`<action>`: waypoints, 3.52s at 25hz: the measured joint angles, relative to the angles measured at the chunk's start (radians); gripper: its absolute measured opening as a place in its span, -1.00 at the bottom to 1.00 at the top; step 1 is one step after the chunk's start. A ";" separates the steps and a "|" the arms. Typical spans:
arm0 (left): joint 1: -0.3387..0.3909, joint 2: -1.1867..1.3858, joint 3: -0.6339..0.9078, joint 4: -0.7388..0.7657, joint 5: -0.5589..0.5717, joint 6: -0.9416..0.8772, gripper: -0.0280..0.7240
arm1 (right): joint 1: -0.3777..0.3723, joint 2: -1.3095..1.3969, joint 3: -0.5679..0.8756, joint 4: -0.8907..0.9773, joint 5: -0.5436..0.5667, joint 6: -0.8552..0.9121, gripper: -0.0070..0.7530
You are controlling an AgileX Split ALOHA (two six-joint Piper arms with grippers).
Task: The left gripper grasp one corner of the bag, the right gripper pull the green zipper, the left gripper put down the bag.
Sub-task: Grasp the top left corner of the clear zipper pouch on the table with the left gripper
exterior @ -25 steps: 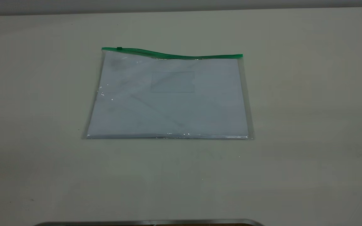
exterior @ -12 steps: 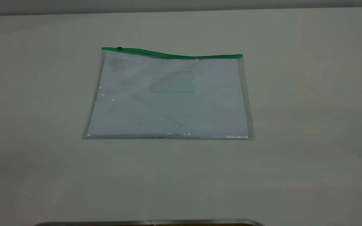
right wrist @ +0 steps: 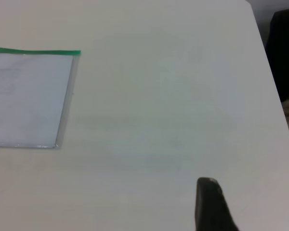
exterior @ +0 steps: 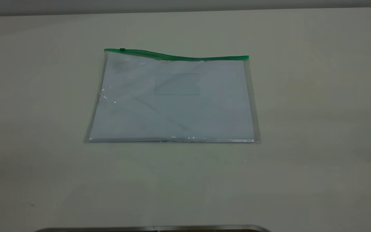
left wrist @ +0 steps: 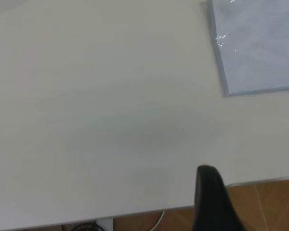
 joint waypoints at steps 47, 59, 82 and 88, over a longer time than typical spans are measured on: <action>0.000 1.794 -0.501 0.002 -0.818 0.024 0.58 | 0.000 1.614 -0.276 1.462 -0.544 -1.478 0.44; 0.000 2.268 -0.938 -0.491 -0.535 0.501 0.58 | 0.000 1.700 -0.297 1.550 -0.510 -1.570 0.43; 0.011 2.680 -1.280 -1.005 -0.459 0.948 0.58 | 0.000 1.700 -0.299 1.551 -0.511 -1.581 0.43; 0.011 2.693 -1.280 -1.097 -0.437 0.997 0.58 | 0.000 1.700 -0.299 1.551 -0.511 -1.582 0.43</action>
